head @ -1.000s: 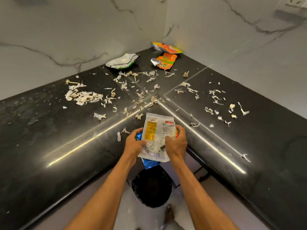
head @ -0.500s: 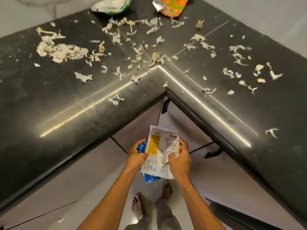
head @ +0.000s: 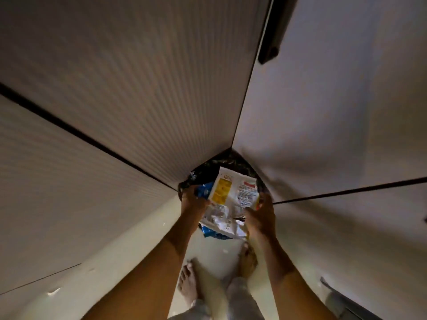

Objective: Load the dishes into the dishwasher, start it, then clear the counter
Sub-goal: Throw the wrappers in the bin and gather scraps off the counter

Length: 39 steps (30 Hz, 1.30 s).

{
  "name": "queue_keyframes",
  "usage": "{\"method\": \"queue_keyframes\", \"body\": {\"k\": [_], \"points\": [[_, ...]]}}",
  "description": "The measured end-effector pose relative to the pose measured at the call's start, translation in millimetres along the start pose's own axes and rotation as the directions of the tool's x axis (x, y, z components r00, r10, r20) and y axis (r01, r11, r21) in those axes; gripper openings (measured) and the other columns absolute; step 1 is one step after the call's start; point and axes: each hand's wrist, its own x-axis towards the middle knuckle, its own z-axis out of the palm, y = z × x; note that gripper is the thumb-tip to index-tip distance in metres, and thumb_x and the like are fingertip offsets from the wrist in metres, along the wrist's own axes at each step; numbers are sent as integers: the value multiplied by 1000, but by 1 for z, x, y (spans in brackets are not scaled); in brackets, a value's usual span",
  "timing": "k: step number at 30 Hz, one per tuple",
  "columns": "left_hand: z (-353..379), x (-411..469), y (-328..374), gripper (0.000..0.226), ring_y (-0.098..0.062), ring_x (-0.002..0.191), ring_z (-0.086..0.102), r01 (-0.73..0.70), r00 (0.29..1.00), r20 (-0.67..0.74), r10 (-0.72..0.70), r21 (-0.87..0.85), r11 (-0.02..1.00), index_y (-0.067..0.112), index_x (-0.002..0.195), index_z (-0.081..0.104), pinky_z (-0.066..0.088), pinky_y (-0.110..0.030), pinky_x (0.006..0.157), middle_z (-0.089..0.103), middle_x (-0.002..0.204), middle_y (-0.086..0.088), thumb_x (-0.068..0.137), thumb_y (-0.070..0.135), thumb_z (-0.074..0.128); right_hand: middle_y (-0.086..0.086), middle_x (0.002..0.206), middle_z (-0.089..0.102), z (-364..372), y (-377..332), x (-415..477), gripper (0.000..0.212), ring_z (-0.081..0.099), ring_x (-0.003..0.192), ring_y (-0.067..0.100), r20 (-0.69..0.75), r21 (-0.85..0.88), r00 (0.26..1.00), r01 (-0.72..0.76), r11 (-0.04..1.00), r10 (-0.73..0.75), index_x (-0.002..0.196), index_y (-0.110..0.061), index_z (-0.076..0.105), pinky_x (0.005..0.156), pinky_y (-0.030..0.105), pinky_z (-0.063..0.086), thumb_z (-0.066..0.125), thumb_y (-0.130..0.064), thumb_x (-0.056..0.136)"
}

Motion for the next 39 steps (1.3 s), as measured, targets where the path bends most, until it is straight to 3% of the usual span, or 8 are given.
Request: {"method": "queue_keyframes", "body": {"k": [4, 7, 15, 19, 22, 29, 33, 39], "points": [[15, 48, -20, 60, -23, 86, 64, -18, 1000, -13, 17, -29, 999, 20, 120, 55, 58, -37, 70, 63, 117, -11, 74, -18, 65, 9, 126, 58, 16, 17, 42, 63, 57, 98, 23, 10, -22, 1000, -29, 999, 29, 144, -20, 37, 76, 30, 45, 54, 4, 88], [23, 75, -33, 71, -14, 76, 61, -64, 998, -18, 64, 3, 998, 18, 132, 50, 53, -24, 61, 62, 119, -13, 74, -20, 62, 11, 144, 48, 31, 31, 68, 71, 54, 120, 28, 76, -90, 996, -37, 995, 44, 153, -19, 25, 82, 23, 38, 60, -6, 92], [17, 93, -60, 77, -27, 120, 54, -52, 997, 58, 41, 191, 980, 20, 147, 36, 49, -31, 93, 52, 136, -12, 80, -12, 61, 12, 149, 43, 41, 46, 68, 69, 44, 133, 30, 216, -245, 962, -116, 963, 170, 153, -13, 20, 90, 27, 38, 57, -11, 96], [7, 77, -53, 72, -33, 126, 51, -73, 991, 123, 49, 199, 977, 12, 143, 40, 46, -38, 101, 51, 137, -20, 79, -14, 60, 1, 107, 57, 34, 44, 55, 37, 56, 110, 29, 211, -208, 961, -135, 969, 179, 127, -15, 48, 75, 25, 37, 61, -10, 92], [-1, 41, -26, 61, -32, 125, 50, -91, 990, 124, 68, 185, 979, 7, 140, 42, 47, -39, 100, 49, 136, -14, 84, -12, 55, 0, 89, 54, 18, 19, 29, 22, 56, 93, 22, 203, -197, 971, -84, 977, 125, 101, -17, 52, 71, 29, 39, 66, -10, 86], [-33, -82, 80, 35, -33, 109, 56, -125, 980, 169, 105, 110, 986, -5, 119, 55, 52, -27, 70, 55, 117, -22, 91, -20, 41, 14, 118, 65, -47, -87, -61, 31, 61, 111, 30, 208, -213, 978, 53, 976, -7, 117, -4, 60, 92, 34, 49, 60, -1, 86], [-58, -175, 151, 40, -26, 98, 58, -200, 975, 127, 184, 130, 971, 6, 118, 59, 53, -32, 88, 60, 107, -15, 84, -14, 51, 13, 110, 66, -96, -165, -128, 24, 64, 97, 29, 188, -148, 979, 110, 983, -81, 111, -9, 61, 83, 36, 53, 62, -3, 87], [-93, -265, 250, 50, -22, 88, 64, -346, 935, 132, 331, 116, 931, 14, 117, 62, 55, -35, 78, 65, 93, -6, 74, -11, 64, 7, 92, 66, -152, -266, -205, 28, 64, 80, 24, 142, -60, 956, 269, 961, -258, 107, -10, 66, 65, 33, 54, 62, -1, 80]]}}
